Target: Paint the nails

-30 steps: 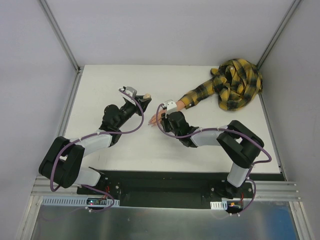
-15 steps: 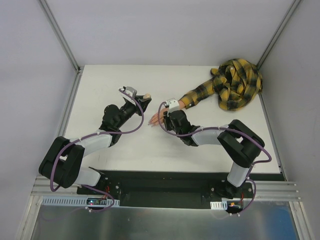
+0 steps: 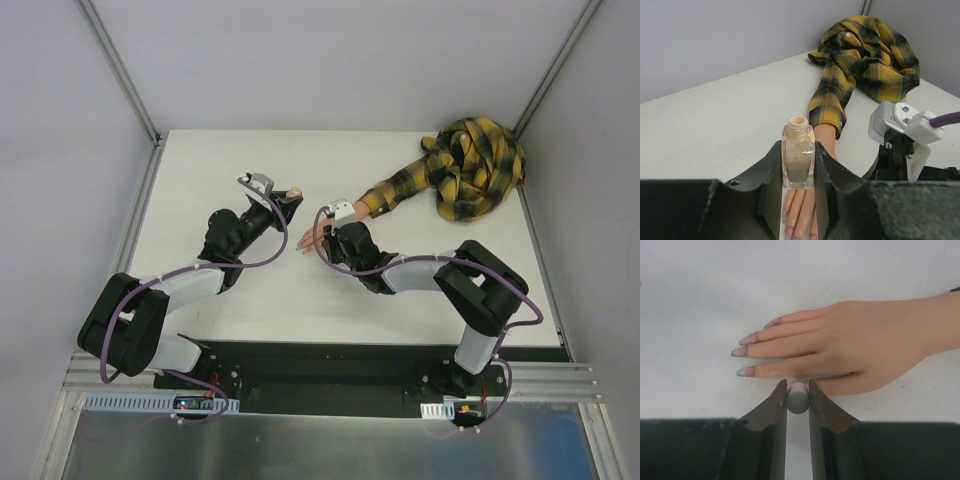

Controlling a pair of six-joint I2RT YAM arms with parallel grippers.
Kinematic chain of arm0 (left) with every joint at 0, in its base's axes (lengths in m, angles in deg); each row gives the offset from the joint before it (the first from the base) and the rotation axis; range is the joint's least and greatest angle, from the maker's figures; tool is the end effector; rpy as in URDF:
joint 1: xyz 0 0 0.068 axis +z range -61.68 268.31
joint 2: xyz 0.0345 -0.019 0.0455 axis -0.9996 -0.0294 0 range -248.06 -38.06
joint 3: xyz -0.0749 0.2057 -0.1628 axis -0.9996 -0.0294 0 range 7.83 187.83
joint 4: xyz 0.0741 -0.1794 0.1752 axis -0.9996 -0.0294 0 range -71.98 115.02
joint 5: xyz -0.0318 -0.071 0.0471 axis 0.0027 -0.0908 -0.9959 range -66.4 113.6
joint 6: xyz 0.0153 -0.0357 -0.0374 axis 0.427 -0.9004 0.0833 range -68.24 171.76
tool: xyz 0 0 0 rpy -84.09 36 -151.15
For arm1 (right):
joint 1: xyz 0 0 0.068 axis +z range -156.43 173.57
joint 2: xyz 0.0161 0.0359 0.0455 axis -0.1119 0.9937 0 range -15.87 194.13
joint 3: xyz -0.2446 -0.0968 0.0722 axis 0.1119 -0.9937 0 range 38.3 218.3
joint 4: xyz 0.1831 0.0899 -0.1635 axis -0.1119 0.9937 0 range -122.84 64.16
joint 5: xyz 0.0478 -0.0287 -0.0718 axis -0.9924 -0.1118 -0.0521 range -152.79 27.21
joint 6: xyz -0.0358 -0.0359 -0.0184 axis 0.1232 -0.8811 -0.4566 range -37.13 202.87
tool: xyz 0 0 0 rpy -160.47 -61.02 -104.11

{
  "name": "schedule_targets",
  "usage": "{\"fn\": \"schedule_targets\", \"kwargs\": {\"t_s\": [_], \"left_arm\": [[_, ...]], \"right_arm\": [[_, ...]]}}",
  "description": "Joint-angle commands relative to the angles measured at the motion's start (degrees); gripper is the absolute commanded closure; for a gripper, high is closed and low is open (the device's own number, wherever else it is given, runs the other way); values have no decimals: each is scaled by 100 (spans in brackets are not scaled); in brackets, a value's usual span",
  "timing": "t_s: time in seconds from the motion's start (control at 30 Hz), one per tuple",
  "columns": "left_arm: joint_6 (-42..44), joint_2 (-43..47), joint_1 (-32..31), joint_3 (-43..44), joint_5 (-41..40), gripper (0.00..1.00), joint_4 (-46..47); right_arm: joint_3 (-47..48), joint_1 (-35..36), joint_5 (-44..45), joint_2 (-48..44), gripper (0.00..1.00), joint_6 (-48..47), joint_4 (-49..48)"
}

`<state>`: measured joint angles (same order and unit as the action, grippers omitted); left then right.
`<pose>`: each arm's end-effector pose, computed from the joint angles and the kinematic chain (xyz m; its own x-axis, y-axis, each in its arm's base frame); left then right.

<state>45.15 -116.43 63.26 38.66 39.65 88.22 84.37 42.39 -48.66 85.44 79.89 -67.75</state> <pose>0.2500 -0.1277 0.2610 0.1683 -0.2008 -0.9651 0.6720 0.7396 -0.0367 0.2452 0.2671 0.1675 -0.1984 -0.3033 -0.9320 -0.5902 0.7962 -0.1335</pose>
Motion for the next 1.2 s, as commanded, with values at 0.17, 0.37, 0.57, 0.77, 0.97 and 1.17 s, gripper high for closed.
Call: {"fn": "schedule_targets", "kwargs": {"t_s": [0.17,0.37,0.57,0.77,0.97,1.17], "left_arm": [[2,120,19,81,135,100,342],[11,129,19,72,135,100,342],[20,120,19,72,126,100,342],[28,129,19,64,126,100,333],[28,138,19,55,117,100,333],[37,146,19,55,126,100,325]], "right_arm": [[-18,-180,257,-218,100,140,-200],[69,-118,28,-121,99,149,-200],[201,93,-86,-7,99,114,-200],[140,84,72,-68,100,105,-191],[17,-39,248,-200,100,140,-165],[-19,-92,292,-227,100,123,-121]]}}
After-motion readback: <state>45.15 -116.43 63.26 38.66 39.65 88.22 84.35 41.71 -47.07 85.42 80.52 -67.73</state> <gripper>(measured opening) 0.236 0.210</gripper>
